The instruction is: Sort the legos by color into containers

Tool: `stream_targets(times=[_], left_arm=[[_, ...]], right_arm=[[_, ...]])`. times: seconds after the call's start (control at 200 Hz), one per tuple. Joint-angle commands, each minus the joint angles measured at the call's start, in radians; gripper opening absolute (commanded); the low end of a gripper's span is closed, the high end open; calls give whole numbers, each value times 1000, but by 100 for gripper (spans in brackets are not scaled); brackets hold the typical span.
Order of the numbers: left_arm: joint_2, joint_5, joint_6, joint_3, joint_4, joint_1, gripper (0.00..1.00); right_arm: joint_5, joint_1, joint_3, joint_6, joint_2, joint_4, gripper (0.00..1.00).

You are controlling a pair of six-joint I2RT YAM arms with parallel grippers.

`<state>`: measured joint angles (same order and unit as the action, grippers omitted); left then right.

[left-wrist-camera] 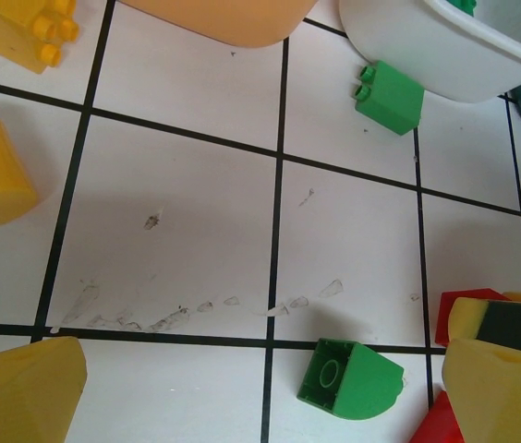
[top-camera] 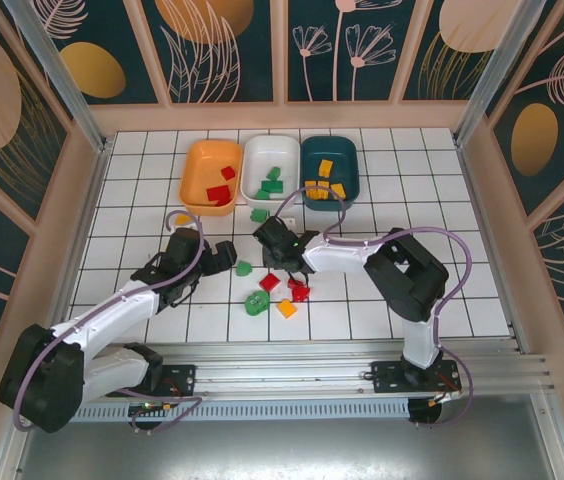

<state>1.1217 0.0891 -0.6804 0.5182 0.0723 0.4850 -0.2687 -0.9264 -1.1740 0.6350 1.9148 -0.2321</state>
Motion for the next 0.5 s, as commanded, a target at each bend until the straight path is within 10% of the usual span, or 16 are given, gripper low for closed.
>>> stream_targets(times=[0.0, 0.495], left_arm=[[-28, 23, 30, 2, 34, -1, 99], [-158, 102, -42, 17, 176, -118, 99]], right_arm=[[-17, -10, -18, 8, 12, -17, 43], [-28, -10, -208, -149, -34, 30, 41]])
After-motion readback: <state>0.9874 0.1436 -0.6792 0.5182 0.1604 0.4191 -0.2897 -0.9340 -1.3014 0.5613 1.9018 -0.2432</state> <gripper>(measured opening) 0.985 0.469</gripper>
